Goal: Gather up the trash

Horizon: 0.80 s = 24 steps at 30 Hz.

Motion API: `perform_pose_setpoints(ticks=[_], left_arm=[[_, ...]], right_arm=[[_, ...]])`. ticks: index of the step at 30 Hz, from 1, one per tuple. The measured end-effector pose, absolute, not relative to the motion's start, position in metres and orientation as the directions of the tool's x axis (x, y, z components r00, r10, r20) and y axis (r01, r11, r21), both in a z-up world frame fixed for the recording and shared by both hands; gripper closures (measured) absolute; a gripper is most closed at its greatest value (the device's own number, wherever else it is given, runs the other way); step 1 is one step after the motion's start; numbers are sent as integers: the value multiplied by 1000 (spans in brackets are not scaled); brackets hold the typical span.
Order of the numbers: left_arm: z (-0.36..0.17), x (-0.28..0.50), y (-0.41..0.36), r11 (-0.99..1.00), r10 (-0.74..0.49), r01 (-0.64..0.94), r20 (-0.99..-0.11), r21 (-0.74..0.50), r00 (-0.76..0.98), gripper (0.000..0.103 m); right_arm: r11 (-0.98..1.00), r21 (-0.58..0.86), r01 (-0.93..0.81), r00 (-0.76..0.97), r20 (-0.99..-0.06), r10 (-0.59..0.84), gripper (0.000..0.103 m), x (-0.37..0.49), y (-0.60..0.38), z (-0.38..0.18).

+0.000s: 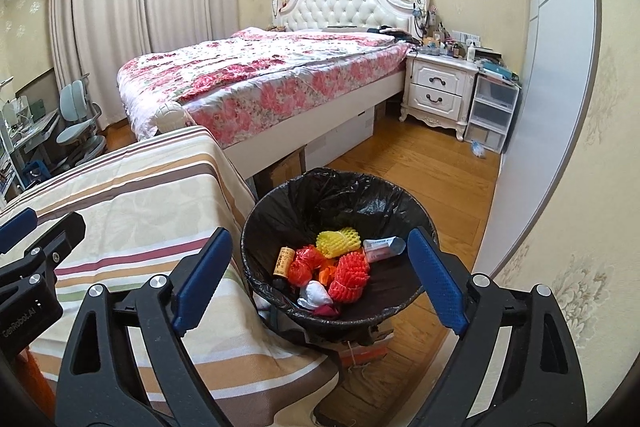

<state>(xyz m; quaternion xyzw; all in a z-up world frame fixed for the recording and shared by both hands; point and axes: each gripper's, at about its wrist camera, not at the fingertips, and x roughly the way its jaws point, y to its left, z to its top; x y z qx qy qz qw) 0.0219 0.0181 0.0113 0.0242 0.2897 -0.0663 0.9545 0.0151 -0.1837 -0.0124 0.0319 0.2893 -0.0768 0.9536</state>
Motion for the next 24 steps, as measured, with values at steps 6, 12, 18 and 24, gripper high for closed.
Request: perform_pose_setpoints(ticks=[6,12,18,24], left_arm=[[12,18,22,991,-111,133,-552,0,827,22],[12,18,23,991,-112,134,-552,-1,826,22],[12,17,23,991,-113,134,-553,-2,826,22],[12,17,24,991,-113,135,-553,-2,826,22]], right_arm=[[987,11,163,827,-546,-131,16,14,-181,-9],[986,9,164,829,-544,-132,16,12,-180,-8],[986,9,164,829,-543,-133,16,12,-180,-8],[986,8,164,831,-540,-134,16,10,-181,-5]])
